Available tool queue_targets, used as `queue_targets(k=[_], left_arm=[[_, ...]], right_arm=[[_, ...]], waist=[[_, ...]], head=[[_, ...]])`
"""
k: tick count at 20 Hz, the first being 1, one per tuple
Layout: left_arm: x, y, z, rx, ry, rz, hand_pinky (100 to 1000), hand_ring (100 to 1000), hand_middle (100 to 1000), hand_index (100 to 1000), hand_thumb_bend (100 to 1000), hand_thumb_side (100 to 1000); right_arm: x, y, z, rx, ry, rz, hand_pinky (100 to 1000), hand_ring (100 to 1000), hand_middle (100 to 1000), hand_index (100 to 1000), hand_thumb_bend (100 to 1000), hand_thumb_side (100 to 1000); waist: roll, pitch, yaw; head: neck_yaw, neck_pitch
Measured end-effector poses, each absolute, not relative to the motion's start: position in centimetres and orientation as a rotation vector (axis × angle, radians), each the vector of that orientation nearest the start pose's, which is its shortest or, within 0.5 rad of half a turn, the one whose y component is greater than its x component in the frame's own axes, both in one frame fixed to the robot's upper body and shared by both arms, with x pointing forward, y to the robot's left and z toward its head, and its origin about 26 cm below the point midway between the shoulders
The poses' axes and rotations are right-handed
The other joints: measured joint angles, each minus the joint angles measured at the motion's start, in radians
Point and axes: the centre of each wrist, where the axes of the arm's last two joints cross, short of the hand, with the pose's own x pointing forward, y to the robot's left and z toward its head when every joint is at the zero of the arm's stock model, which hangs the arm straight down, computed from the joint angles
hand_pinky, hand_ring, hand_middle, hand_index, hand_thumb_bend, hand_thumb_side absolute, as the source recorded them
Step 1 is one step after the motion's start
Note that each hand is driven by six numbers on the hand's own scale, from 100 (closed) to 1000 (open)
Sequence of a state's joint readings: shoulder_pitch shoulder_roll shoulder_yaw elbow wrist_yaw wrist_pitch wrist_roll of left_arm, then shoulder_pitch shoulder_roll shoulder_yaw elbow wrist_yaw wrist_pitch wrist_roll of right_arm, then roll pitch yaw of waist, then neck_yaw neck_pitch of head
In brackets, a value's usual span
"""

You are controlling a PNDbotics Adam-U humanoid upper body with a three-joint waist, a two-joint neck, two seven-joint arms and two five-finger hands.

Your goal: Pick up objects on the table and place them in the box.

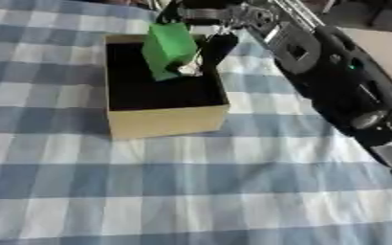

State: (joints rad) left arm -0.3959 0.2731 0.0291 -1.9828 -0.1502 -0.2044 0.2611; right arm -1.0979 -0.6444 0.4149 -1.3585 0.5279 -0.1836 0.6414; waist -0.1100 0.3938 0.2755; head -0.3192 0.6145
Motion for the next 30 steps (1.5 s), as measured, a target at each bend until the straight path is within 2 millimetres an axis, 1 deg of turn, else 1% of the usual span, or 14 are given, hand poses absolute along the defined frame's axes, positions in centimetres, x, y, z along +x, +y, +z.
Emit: queue_targets(k=[5,9,10,13,14,15,16,17,19,20,21,23,25,30], left_arm=[[31.0,25.0,22.2,0.367,-2.61,-0.109,734,619,729,793,100,938],[31.0,24.9,22.2,0.366,-2.608,-0.111,735,618,730,792,100,939],[31.0,24.9,22.2,0.366,-2.608,-0.111,735,618,730,792,100,939],[31.0,24.9,22.2,0.366,-2.608,-0.111,735,620,730,792,100,939],[31.0,24.9,22.2,0.366,-2.608,-0.111,735,620,730,792,100,939],[31.0,24.9,22.2,0.366,-2.608,-0.111,735,620,730,792,100,939],[31.0,24.9,22.2,0.366,-2.608,-0.112,735,621,730,792,100,940],[31.0,24.9,22.3,0.366,-2.608,-0.112,735,621,730,792,100,940],[31.0,24.9,22.3,0.366,-2.608,-0.113,735,621,730,792,100,940],[31.0,24.9,22.3,0.365,-2.607,-0.113,735,621,730,792,100,940],[31.0,24.9,22.3,0.365,-2.607,-0.114,735,622,730,792,100,940],[31.0,24.9,22.3,0.365,-2.606,-0.114,735,622,731,792,100,940],[31.0,24.9,22.2,0.365,-2.606,-0.114,735,622,731,792,100,940],[31.0,24.8,22.2,0.36,-2.604,-0.109,736,623,731,792,100,940]], right_arm=[[42.9,-21.0,32.3,-0.756,-1.598,1.921,672,548,421,470,100,435],[43.3,-20.8,31.7,-0.746,-1.576,1.932,670,547,427,508,100,436],[43.4,-20.8,31.5,-0.744,-1.571,1.937,671,554,442,547,100,452],[43.7,-20.7,30.8,-0.742,-1.542,1.951,672,569,472,602,100,475],[43.7,-20.7,30.7,-0.743,-1.536,1.956,677,586,505,653,100,492],[43.8,-20.7,30.6,-0.746,-1.526,1.962,680,595,518,671,100,496],[43.8,-20.6,30.5,-0.75,-1.515,1.969,692,621,562,725,100,521],[43.9,-20.6,30.4,-0.754,-1.503,1.975,699,632,580,748,100,539],[43.9,-20.6,30.3,-0.762,-1.481,1.987,725,681,644,818,100,611],[44.0,-20.6,30.3,-0.768,-1.468,1.993,746,724,705,873,100,666],[44.0,-20.6,30.3,-0.778,-1.456,1.998,750,731,714,880,100,672],[44.0,-20.6,30.3,-0.798,-1.435,2.006,771,763,760,943,100,701],[44.0,-20.6,30.4,-0.821,-1.419,2.011,776,771,767,955,152,688],[43.8,-20.6,30.9,-0.884,-1.411,2.003,775,772,767,956,190,668]], waist=[[0.0,0.0,0.003],[0.0,0.0,0.006],[0.0,0.0,0.006],[0.0,0.0,0.008],[0.0,0.0,0.008],[0.0,0.0,0.008],[0.0,0.0,0.008],[0.0,0.0,0.008],[0.0,0.0,0.008],[0.0,0.0,0.008],[0.0,0.0,0.008],[0.0,0.0,0.008],[0.0,0.0,0.008],[0.0,0.0,0.005]], head=[[-0.002,0.0],[-0.003,0.0],[-0.004,0.0],[-0.005,0.0],[-0.005,0.0],[-0.005,0.0],[-0.005,0.0],[-0.005,0.0],[-0.005,0.0],[-0.005,0.0],[-0.005,0.0],[-0.005,0.0],[-0.005,0.0],[-0.004,0.0]])
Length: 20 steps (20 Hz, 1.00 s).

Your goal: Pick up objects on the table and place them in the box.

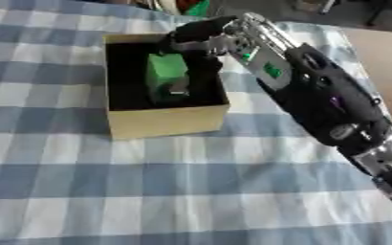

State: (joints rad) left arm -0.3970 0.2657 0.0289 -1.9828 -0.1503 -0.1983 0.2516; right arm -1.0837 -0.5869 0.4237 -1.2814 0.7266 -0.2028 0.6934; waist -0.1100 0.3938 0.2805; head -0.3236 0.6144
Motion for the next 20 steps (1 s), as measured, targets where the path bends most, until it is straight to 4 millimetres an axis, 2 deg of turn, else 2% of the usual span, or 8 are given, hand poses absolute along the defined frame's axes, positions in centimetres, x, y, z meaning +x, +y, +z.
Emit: queue_targets(k=[6,9,11,13,16,17,18,20], left_arm=[[31.0,24.8,22.2,0.359,-2.603,-0.108,736,624,732,792,100,940],[31.0,24.8,22.2,0.359,-2.603,-0.108,736,624,732,792,100,940],[31.0,24.8,22.2,0.359,-2.603,-0.108,736,625,733,792,100,940],[31.0,24.8,22.2,0.359,-2.603,-0.109,737,625,733,793,100,942],[31.0,24.8,22.2,0.358,-2.6,-0.114,737,625,733,792,100,942],[31.0,24.8,22.2,0.358,-2.6,-0.117,737,625,733,792,100,942],[31.0,24.8,22.2,0.358,-2.599,-0.118,737,625,733,792,100,942],[31.0,24.8,22.2,0.357,-2.599,-0.121,737,625,733,792,100,943]], right_arm=[[43.5,-20.8,31.5,-0.912,-1.426,1.989,785,790,787,991,292,684],[43.5,-20.8,31.6,-0.91,-1.403,2.013,837,866,866,1000,431,826],[43.5,-20.8,31.6,-0.918,-1.377,2.03,859,889,885,1000,470,896],[43.6,-20.9,31.7,-0.931,-1.367,2.024,850,870,864,1000,454,892],[43.6,-21.2,31.9,-0.935,-1.388,1.993,841,856,850,1000,350,861],[43.6,-21.2,32.0,-0.934,-1.404,1.978,833,846,845,1000,264,918],[43.5,-21.2,32.2,-0.935,-1.427,1.958,833,846,842,1000,318,843],[43.1,-21.2,33.0,-0.943,-1.492,1.912,825,829,827,1000,243,802]], waist=[[0.0,0.0,-0.002],[0.0,0.0,-0.002],[0.0,0.0,-0.002],[0.0,0.0,-0.001],[0.0,0.0,-0.002],[0.0,0.0,-0.002],[0.0,0.0,-0.002],[0.0,0.0,-0.002]], head=[[0.0,0.0],[0.0,0.0],[-0.001,0.0],[-0.001,0.0],[-0.001,0.0],[-0.001,0.0],[-0.001,0.0],[-0.001,0.0]])
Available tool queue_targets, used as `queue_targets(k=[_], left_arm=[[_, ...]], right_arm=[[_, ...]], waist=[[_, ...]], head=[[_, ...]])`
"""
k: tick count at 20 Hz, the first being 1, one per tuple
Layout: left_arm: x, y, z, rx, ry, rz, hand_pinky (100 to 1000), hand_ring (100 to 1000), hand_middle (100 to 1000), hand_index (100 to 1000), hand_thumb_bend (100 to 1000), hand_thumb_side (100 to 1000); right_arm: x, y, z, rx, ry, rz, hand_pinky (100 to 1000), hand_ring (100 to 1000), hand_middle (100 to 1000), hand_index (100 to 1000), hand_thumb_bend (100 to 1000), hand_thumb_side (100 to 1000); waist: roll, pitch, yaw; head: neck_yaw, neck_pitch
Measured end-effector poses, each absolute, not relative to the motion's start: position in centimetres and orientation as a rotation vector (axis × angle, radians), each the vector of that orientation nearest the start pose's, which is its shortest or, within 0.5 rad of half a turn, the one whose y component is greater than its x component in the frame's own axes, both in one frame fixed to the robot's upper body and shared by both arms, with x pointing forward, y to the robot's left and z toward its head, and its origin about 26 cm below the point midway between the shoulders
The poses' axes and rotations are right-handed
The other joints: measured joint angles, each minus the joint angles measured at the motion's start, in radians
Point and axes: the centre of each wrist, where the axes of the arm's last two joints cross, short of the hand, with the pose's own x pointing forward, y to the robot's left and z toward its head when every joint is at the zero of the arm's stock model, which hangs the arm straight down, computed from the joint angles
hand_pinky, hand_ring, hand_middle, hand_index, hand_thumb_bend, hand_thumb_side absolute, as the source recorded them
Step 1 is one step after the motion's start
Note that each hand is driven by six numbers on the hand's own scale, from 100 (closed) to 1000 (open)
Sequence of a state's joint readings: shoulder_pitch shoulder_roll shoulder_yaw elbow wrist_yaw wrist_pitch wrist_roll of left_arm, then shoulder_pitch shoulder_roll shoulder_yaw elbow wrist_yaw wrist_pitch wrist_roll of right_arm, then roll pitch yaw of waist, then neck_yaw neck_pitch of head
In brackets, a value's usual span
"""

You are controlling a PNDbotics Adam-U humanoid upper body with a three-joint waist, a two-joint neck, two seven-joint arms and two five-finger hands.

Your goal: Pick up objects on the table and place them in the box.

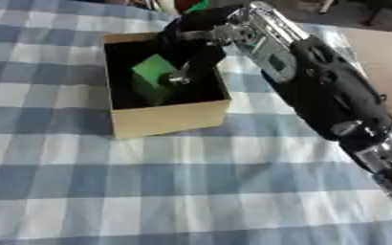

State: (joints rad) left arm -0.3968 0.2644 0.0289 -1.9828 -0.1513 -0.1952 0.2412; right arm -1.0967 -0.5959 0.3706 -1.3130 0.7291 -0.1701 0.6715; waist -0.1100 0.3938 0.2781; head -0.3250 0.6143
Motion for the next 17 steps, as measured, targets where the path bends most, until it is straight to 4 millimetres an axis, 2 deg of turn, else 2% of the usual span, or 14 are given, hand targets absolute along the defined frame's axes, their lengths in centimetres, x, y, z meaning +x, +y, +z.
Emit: queue_targets(k=[3,9,17], left_arm=[[31.0,24.8,22.2,0.357,-2.598,-0.122,737,626,734,792,100,943],[31.0,24.8,22.2,0.363,-2.595,-0.128,737,626,735,792,100,943],[31.0,24.8,22.1,0.367,-2.591,-0.136,736,626,735,792,100,944]], right_arm=[[42.1,-21.4,34.6,-0.954,-1.603,1.827,809,803,803,1000,167,771],[39.4,-22.5,37.8,-0.948,-1.78,1.68,807,785,796,994,156,780],[37.1,-23.3,39.0,-0.9,-1.852,1.622,804,773,786,990,139,783]], waist=[[0.0,0.0,-0.002],[0.0,0.0,-0.008],[0.0,0.0,-0.014]], head=[[0.001,0.0],[0.005,0.0],[0.006,0.0]])
